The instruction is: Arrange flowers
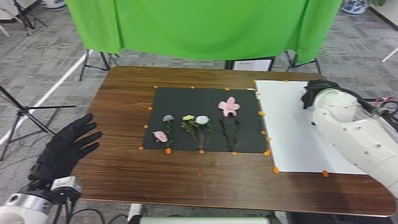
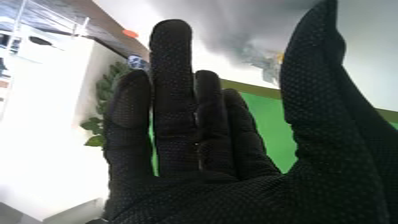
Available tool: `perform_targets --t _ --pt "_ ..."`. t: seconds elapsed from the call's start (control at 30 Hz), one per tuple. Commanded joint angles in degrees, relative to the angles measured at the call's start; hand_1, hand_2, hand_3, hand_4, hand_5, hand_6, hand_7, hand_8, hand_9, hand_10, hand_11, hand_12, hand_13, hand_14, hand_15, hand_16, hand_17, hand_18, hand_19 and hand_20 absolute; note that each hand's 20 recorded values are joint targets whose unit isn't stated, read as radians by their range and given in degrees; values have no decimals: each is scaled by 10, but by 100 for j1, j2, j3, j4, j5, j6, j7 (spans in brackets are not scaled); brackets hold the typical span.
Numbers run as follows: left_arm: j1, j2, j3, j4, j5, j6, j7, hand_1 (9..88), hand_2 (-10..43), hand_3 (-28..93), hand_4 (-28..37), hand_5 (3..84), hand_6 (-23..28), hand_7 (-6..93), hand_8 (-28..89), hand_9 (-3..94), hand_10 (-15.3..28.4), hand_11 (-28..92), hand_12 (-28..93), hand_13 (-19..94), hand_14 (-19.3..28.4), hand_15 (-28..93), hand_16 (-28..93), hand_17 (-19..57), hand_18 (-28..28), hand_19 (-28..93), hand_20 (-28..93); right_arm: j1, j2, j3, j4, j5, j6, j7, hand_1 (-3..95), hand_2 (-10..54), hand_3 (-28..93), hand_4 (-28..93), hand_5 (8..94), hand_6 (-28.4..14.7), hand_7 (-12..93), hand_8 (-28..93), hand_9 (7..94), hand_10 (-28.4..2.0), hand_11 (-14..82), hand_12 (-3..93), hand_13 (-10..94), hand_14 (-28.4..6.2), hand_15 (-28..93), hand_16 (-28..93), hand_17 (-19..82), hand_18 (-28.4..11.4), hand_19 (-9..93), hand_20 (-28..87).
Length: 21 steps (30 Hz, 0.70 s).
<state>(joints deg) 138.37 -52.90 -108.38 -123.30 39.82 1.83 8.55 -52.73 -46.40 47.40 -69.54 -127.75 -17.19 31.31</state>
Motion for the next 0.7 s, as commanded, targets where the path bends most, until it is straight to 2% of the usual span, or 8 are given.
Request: perform_targets --t 0.03,0.3,0.4,0.47,0.5,0.53,0.7 --pt "9 -13 9 15 16 -71 -26 243 -11 680 -283 264 39 190 -97 208 111 183 195 167 155 256 28 -123 231 379 89 67 -77 -109 83 -224 196 -126 311 -95 893 -283 264 -26 267 -137 452 -22 143 119 634 -41 498 187 241 -189 776 465" --pt "12 3 24 18 6 -47 8 243 -11 681 -283 267 40 189 -97 208 111 184 195 168 157 258 27 -123 231 379 89 78 -48 -210 136 -348 385 -414 340 -95 873 -283 407 36 341 -185 602 -1 155 121 689 -32 481 218 253 -181 778 474" --pt "13 15 32 24 -5 -39 7 242 -10 681 -283 268 40 190 -97 210 112 184 195 169 157 259 27 -123 231 379 89 46 -33 -241 124 -401 556 -500 348 -95 866 -283 432 44 347 -192 632 -1 155 127 697 -29 483 226 255 -181 777 478" --pt "1 25 57 34 -8 -24 18 242 -10 681 -283 269 40 190 -97 210 112 185 195 169 157 259 27 -123 231 379 89 30 -21 -288 118 -444 756 -548 363 -95 850 -283 504 64 356 -201 705 -6 168 147 722 -26 488 241 267 -181 784 487" --pt "3 16 47 32 -10 -39 6 242 -10 681 -283 269 41 190 -97 210 112 185 195 170 158 260 27 -123 231 379 89 20 -22 -290 108 -454 787 -581 377 -95 818 -283 544 68 379 -119 756 -7 147 190 735 -26 491 251 271 -180 783 493" --pt "-6 18 46 34 -9 -39 -2 242 -9 679 -283 269 40 191 -97 211 112 185 195 170 158 261 27 -123 231 379 89 2 -15 -307 96 -457 880 -584 384 -95 803 -283 562 69 391 -92 778 -7 141 207 742 -26 494 255 274 -180 784 495" --pt "-16 2 56 40 -9 -40 -14 241 -11 681 -283 272 40 191 -98 214 113 185 194 172 159 260 25 -121 232 379 89 -75 -2 -348 44 -516 1145 -658 414 -95 751 -283 644 68 424 -72 863 -16 147 247 780 -27 512 269 295 -181 796 502"
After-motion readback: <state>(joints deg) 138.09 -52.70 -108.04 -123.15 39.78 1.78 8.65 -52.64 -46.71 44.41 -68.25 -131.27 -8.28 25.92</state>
